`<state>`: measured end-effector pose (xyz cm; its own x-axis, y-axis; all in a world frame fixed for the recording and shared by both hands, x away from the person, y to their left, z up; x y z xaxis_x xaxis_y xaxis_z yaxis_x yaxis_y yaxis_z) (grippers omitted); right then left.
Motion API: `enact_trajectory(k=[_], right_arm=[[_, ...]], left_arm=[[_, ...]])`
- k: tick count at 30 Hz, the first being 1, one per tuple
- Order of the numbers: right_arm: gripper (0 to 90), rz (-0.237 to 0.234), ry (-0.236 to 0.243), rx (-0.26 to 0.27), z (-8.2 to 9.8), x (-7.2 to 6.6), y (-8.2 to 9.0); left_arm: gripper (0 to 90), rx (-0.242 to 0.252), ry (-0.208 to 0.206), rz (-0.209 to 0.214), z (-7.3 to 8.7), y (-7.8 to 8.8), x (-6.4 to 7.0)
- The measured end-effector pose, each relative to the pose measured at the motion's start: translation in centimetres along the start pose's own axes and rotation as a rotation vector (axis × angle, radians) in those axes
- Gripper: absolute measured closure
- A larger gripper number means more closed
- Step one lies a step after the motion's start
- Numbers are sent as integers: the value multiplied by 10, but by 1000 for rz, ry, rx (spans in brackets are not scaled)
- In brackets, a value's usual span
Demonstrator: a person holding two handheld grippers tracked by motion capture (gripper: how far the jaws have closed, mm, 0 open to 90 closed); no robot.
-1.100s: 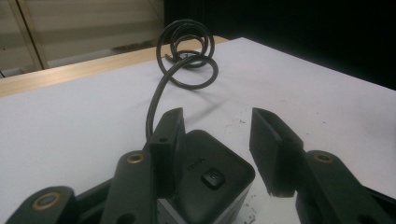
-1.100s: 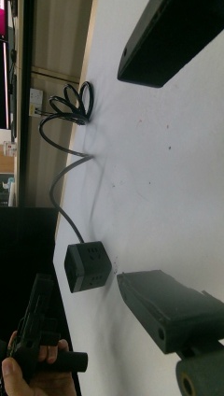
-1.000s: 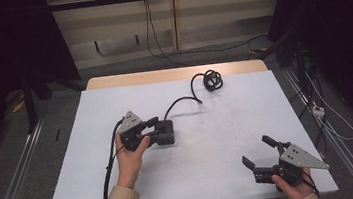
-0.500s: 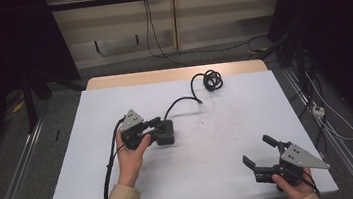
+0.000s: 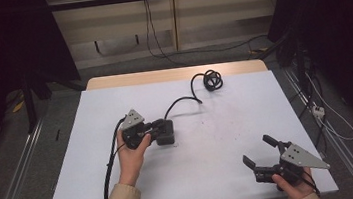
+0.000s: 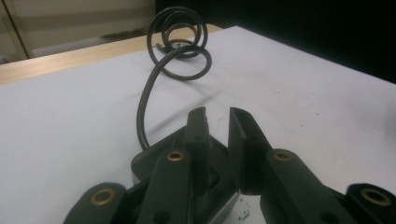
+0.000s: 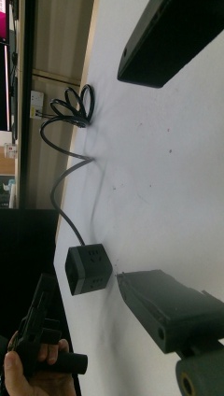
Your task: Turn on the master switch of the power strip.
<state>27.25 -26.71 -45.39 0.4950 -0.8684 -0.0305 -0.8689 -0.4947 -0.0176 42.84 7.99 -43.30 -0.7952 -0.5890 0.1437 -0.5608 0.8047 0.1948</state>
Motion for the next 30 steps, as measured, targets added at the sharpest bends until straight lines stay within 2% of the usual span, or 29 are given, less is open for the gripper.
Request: enact_trajectory(k=[1,4,6,21,23,30], right_arm=[[37,-2,-1,0,0,0,0],[37,-2,1,2,-1,0,0],[37,-1,0,1,0,0,0],[38,0,-2,7,-1,0,1],[38,-1,-2,7,-1,0,1],[39,-3,3,6,-1,0,0]], left_arm=[[790,4,9,16,0,0,1],[808,-2,14,10,0,0,1],[820,-11,0,5,1,0,1],[898,-51,7,7,6,0,0],[900,-66,1,-8,7,0,-1],[900,-70,41,-20,11,1,-4]])
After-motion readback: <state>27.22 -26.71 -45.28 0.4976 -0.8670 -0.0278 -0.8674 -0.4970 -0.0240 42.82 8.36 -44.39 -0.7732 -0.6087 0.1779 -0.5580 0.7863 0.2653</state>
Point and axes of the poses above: each handheld gripper's, and its own axes: y roughly backward along the jaws, z roughly out of its underside, x roughly to its right, the point moved 4 cm from there along -y, roughly forward along the jaws, and after that the axes turned 11 degrees about x, right-handed, at the moved point
